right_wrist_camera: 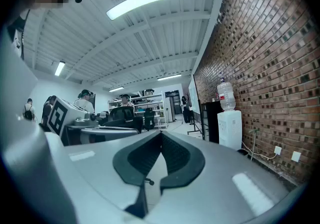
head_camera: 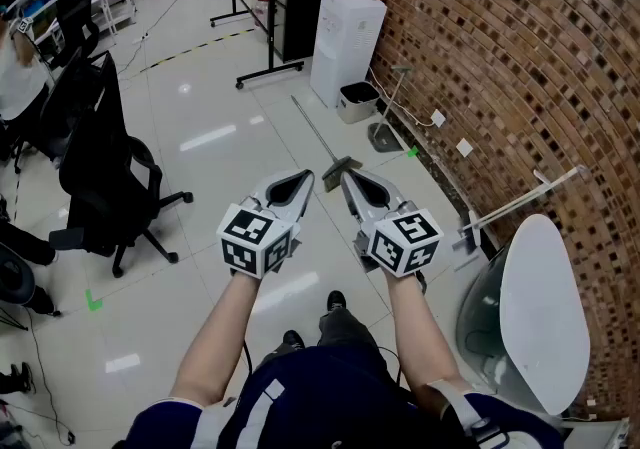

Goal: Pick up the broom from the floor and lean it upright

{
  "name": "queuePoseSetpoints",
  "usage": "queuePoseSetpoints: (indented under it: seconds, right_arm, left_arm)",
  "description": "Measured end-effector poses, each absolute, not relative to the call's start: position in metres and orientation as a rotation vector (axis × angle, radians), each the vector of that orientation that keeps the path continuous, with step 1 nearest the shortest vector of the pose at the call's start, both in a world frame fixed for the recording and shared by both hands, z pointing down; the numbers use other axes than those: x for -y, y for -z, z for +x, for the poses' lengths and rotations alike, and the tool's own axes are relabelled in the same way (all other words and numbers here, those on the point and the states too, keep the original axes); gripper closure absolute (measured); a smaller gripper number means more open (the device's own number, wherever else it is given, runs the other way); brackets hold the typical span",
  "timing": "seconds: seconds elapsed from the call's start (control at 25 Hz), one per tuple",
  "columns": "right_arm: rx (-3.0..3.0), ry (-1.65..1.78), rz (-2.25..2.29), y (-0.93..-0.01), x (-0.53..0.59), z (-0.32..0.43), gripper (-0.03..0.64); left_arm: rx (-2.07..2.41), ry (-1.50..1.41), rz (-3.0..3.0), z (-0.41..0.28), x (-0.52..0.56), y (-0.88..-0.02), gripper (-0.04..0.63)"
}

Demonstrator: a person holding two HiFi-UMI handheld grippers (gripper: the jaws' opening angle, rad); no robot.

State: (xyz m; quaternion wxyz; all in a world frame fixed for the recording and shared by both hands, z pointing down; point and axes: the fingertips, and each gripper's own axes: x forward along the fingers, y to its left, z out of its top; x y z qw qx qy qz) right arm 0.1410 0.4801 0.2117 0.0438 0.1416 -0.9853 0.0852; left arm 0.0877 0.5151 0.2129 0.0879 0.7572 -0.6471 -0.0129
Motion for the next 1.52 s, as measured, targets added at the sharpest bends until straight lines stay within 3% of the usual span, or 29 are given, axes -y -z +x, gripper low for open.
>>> queuePoseSetpoints:
  seconds: [0.96, 1.52]
  right_arm:
    - [3.005, -0.311, 0.308, -0.246, -0.213, 0.036, 0.615]
    - [2.909, -0.255, 0.314, -0.289, -0.092, -0.104, 0.615]
  left_arm:
    - [1.962, -0.106, 2.136, -0.011, -0.263, -0.255, 0.595]
    - [1.927, -0.052, 2.17, -0.157, -0.133, -0.291, 0.594]
